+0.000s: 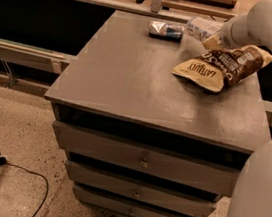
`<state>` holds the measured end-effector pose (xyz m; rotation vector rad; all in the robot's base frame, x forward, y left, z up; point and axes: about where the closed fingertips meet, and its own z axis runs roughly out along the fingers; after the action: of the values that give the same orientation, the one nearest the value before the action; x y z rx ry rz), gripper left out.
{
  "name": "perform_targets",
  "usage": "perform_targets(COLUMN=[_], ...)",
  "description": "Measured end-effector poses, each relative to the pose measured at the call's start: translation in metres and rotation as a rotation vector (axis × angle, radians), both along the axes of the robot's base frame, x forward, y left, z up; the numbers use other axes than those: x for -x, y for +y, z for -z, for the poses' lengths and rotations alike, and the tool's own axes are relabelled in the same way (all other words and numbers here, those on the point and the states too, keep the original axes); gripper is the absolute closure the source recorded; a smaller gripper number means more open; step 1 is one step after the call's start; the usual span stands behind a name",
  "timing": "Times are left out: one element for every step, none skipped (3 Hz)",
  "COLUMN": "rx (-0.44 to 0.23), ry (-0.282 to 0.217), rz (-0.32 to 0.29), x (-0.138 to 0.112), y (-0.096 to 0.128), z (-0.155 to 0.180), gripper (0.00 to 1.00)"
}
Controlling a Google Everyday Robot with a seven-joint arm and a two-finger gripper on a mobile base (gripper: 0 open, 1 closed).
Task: Move blue plastic bottle near redbull can
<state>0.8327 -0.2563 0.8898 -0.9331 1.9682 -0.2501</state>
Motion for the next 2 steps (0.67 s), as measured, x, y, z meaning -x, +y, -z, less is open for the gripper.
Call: perform_targets(rx=[0.003, -0.005], ry=[0.004, 0.011], rz=[0.006, 0.003], x=[0.0017, 0.0076], y=[-0.0028, -0.0066], z=[-0.0008, -0.0025], gripper=[0.07, 0.0])
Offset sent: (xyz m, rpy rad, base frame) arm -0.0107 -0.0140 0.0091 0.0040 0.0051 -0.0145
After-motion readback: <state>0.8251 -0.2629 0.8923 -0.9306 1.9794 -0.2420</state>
